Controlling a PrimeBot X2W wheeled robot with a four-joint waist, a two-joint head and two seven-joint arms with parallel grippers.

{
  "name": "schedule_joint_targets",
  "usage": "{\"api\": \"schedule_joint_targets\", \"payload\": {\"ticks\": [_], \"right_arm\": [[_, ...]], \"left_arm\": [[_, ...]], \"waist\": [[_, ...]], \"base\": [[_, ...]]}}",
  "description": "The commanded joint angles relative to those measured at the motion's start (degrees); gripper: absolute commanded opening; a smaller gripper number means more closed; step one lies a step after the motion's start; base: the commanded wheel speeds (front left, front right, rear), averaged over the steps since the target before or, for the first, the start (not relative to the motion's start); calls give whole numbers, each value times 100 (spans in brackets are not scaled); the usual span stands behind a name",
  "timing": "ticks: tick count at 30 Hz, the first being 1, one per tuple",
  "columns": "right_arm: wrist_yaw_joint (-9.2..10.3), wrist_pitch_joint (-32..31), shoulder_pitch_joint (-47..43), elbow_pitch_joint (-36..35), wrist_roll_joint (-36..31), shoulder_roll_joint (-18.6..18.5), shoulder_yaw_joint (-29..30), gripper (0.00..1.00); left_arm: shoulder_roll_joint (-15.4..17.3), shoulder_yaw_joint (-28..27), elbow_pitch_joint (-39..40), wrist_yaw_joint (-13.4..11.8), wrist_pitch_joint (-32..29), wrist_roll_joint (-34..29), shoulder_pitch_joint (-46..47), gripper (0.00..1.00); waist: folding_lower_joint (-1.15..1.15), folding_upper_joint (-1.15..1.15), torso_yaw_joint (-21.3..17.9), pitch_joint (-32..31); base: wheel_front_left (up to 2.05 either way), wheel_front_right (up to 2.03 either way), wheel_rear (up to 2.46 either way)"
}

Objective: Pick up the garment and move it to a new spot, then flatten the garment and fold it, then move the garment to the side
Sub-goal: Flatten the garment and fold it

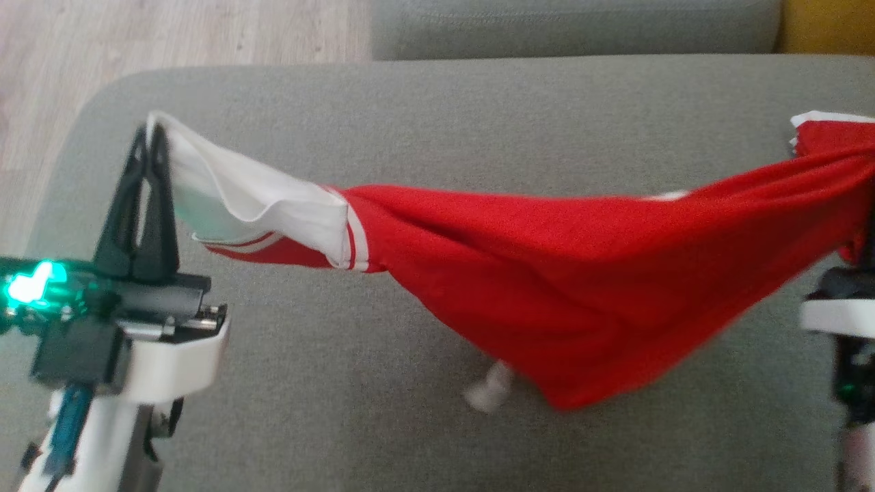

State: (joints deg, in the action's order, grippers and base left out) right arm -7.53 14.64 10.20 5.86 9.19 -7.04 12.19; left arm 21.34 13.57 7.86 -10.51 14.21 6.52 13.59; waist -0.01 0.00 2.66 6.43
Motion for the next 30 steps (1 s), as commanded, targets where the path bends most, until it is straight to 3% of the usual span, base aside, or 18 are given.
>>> {"api": "schedule_joint_targets", "payload": {"ticks": [1,7,12,13,14,15,19,23,30], "right_arm": [[4,36,196,-496,-152,-235,1,0],[4,-403,860,-469,-312,-685,-100,0],[4,-819,2137,942,-357,-1210,-835,0],[4,-751,2423,1273,-420,-1249,-1015,18],[4,-641,2686,1622,-462,-1221,-1154,44],[4,-519,2920,1983,-483,-1141,-1266,100],[4,-117,3467,3117,-448,-806,-1641,100],[4,23,3337,3476,-378,-797,-1929,100],[4,34,1778,1959,-263,-823,-2447,100]], "left_arm": [[261,-301,587,65,11,56,259,0],[311,-118,1380,330,-440,218,591,0],[100,378,1272,631,-815,276,1251,0],[32,471,1144,665,-811,254,1387,0],[-36,550,986,693,-780,237,1509,0],[-108,604,815,703,-714,226,1618,0],[-272,672,52,676,-416,154,1942,0],[-284,652,-574,638,-152,53,2149,0],[-144,471,-1132,536,39,-21,2222,0]], "waist": [[1,0,-45,-89],[1,0,-22,91],[1,0,221,671],[1,0,264,796],[1,0,291,900],[1,0,299,981],[1,0,238,1175],[1,0,101,1166],[1,0,-134,1039]], "base": [[0,0,0],[0,0,0],[0,0,0],[0,0,0],[0,0,0],[0,0,0],[0,0,0],[0,0,0],[0,0,0]]}}
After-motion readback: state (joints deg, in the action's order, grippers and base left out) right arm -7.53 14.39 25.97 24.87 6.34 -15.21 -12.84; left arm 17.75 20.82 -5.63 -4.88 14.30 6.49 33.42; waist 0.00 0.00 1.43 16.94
